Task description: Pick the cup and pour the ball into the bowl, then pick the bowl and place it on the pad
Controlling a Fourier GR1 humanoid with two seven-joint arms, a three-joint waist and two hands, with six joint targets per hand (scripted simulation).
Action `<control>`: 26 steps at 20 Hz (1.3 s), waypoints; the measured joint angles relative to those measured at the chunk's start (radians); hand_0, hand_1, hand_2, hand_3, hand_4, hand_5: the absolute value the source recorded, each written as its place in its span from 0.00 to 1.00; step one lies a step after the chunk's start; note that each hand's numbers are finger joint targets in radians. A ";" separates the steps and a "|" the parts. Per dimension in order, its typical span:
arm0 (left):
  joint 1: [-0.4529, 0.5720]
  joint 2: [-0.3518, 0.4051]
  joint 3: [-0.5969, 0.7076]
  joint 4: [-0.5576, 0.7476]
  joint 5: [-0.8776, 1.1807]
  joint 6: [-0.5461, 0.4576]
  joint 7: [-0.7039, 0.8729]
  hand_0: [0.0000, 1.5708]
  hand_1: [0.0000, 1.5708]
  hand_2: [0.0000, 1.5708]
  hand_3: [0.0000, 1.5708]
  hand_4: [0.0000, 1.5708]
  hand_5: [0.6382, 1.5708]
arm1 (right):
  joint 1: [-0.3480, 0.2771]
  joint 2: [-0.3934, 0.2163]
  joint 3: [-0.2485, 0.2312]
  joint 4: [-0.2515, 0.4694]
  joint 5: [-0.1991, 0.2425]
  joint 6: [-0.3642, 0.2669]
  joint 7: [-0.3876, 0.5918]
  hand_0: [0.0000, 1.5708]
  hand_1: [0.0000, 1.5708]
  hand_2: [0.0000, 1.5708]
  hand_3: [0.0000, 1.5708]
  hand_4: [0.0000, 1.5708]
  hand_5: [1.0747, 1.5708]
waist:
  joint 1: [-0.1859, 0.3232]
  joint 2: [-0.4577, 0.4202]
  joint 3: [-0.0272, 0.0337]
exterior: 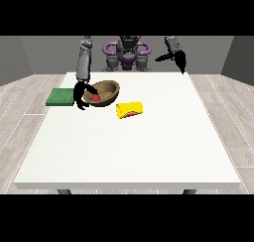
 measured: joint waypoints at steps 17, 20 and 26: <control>0.111 0.043 0.125 0.258 0.078 -0.051 -0.054 0.00 0.00 0.00 0.00 0.64 0.82 | -0.100 -0.045 0.246 -0.029 0.261 -0.212 0.645 1.00 1.00 1.00 0.47 0.51 0.99 | -0.138 -0.298 0.0331; 0.141 0.048 0.137 0.259 0.079 -0.049 -0.057 0.00 0.00 0.00 0.00 0.63 0.83 | -0.095 -0.081 0.234 -0.052 0.244 -0.160 0.695 1.00 1.00 1.00 0.48 0.50 1.00 | -0.165 -0.320 0.0350; 0.140 0.058 0.162 0.253 0.088 -0.056 -0.100 0.00 0.00 0.00 0.00 0.70 0.87 | -0.078 -0.183 0.185 -0.077 0.211 -0.065 0.674 1.00 1.00 1.00 0.14 0.56 1.00 | -0.180 -0.252 0.0368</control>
